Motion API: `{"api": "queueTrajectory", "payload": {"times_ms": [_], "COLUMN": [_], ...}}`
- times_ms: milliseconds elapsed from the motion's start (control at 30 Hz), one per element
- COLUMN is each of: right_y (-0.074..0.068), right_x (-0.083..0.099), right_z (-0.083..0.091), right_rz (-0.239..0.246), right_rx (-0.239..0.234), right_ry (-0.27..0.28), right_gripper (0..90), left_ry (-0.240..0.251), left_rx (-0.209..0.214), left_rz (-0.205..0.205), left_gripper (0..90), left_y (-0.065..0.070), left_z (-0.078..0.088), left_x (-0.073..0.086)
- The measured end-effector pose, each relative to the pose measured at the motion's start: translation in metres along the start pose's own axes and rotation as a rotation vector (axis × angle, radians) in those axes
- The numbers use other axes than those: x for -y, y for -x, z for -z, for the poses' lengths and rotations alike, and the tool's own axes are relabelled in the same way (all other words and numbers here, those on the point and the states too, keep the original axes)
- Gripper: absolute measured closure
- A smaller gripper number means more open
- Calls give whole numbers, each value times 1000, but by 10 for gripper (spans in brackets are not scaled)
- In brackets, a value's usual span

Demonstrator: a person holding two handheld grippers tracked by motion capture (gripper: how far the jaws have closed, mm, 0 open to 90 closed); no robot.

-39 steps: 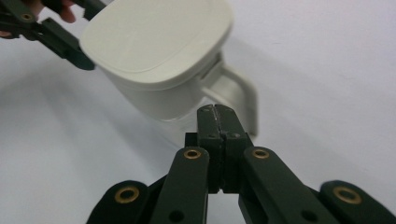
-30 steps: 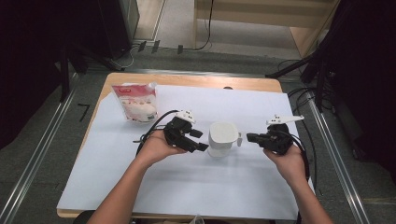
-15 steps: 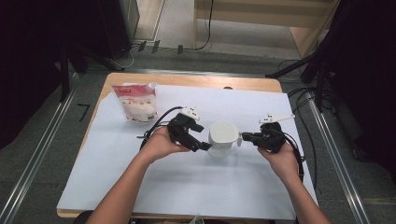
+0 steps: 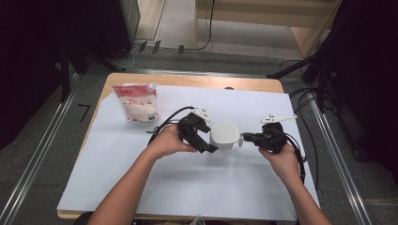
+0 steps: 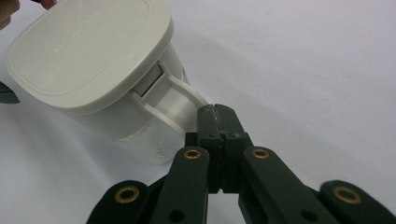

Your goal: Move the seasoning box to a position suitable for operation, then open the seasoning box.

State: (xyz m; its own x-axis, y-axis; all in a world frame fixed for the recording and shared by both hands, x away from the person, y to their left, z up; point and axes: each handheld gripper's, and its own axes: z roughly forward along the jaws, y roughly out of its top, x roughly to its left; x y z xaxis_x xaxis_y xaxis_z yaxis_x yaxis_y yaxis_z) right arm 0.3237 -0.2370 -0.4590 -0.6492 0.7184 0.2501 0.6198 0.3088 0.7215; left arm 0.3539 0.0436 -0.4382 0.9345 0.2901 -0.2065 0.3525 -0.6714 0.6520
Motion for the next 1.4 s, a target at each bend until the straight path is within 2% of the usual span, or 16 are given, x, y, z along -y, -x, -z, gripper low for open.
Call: {"api": "queueTrajectory", "payload": {"times_ms": [67, 300, 500, 633, 733, 833, 1233, 1400], "right_y": [0, -1, -1, -1, -2, -4, -7, -7], "right_x": [0, 1, 1, 1, 1, 1, 1, 1], "right_z": [0, 0, 0, 0, 0, 0, 0, 0], "right_rz": [-3, -3, -5, -6, -3, 6, 8, 12], "right_rx": [0, 4, 6, 6, 16, 26, 45, 47], "right_ry": [1, 2, 3, 7, 7, 7, 6, 6], "right_gripper": [900, 900, 900, 900, 900, 900, 900, 900], "left_ry": [-1, 20, 3, 8, -10, -36, -36, -38], "left_rx": [-8, 18, 39, 14, 8, -9, -14, -30], "left_rz": [-6, -10, -7, -25, -24, -49, -56, -71], "left_gripper": [148, 155, 155, 161, 164, 170, 176, 179], "left_y": [-3, -4, -8, -5, -4, -3, -2, 0], "left_z": [-1, -7, -10, -9, -8, -7, -5, -4], "left_x": [-1, -4, -3, -4, -6, -10, -12, -13]}}
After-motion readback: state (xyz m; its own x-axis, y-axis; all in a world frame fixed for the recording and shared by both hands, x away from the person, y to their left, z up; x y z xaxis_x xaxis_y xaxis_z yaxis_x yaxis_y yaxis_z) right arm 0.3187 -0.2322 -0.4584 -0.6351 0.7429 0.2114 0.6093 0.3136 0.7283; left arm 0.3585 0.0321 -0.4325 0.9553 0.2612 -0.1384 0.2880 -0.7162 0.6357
